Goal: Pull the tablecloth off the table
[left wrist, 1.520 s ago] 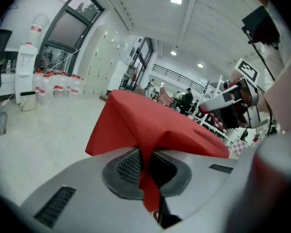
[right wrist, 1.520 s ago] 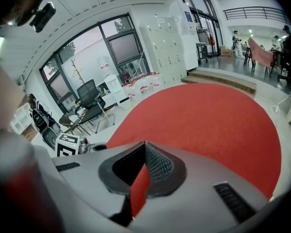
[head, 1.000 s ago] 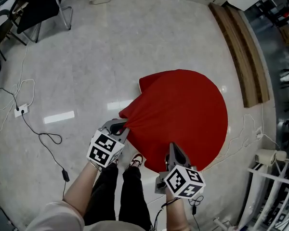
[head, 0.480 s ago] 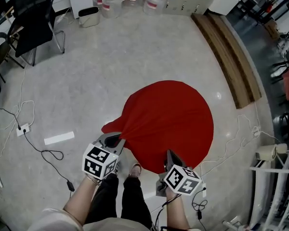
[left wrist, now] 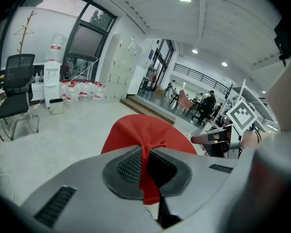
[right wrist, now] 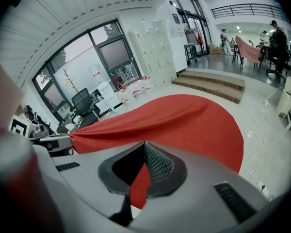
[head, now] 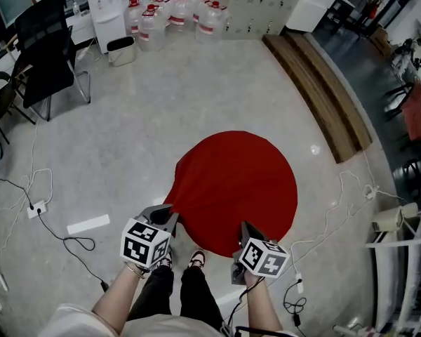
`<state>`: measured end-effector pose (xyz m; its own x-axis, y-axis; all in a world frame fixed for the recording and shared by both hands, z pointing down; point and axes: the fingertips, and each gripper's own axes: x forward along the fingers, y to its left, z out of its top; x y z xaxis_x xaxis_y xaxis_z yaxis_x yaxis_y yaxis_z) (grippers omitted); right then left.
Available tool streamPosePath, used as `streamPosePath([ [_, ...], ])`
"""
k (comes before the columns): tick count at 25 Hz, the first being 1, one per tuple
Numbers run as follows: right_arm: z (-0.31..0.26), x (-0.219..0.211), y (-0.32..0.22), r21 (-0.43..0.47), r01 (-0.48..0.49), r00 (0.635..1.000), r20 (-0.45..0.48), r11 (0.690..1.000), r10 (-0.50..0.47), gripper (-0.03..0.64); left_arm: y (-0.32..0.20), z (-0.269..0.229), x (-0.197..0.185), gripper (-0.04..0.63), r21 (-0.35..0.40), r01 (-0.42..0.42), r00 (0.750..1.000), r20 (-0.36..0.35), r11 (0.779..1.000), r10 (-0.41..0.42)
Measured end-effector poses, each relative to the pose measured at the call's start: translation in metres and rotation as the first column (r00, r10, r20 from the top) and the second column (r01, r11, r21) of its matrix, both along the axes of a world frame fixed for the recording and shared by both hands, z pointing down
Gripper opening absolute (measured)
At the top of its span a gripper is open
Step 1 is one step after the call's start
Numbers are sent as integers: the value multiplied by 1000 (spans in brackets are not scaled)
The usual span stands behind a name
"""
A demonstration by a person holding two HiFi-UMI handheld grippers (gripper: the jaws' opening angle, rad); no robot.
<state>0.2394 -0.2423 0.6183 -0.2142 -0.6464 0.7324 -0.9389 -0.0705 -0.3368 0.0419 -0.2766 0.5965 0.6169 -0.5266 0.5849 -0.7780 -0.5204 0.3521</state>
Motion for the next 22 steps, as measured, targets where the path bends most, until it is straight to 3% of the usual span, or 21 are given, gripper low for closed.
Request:
streamPosePath([
  [6,-2,12,-25,34,90,996,-16,995,-90,34,-4,-11,3,17,11,-8,1000,28,1000,8],
  [7,-1,13,-29,28,124,992,-29,992,-123,69,-5,-14,4,17,17,-14,999,37,1000,13],
  [8,1,13,-33,23,163,986,-43,986,-162,145,-7,-18,5,17,25,-21,999,48,999,20],
  [12,6,15,-55,27,329,941,-88,944,-325,189,-10,-31,10,17,51,-35,996,83,998,31],
  [14,10,12,-65,19,424,902,-91,905,-421,261,-11,-36,11,17,51,-24,996,82,998,20],
  [16,13,7,-72,8,527,846,-108,850,-523,285,-11,-38,12,17,46,-7,997,76,999,3],
  [22,33,-7,-84,-88,771,605,-212,631,-768,293,-12,-41,7,17,50,25,995,97,998,-30],
])
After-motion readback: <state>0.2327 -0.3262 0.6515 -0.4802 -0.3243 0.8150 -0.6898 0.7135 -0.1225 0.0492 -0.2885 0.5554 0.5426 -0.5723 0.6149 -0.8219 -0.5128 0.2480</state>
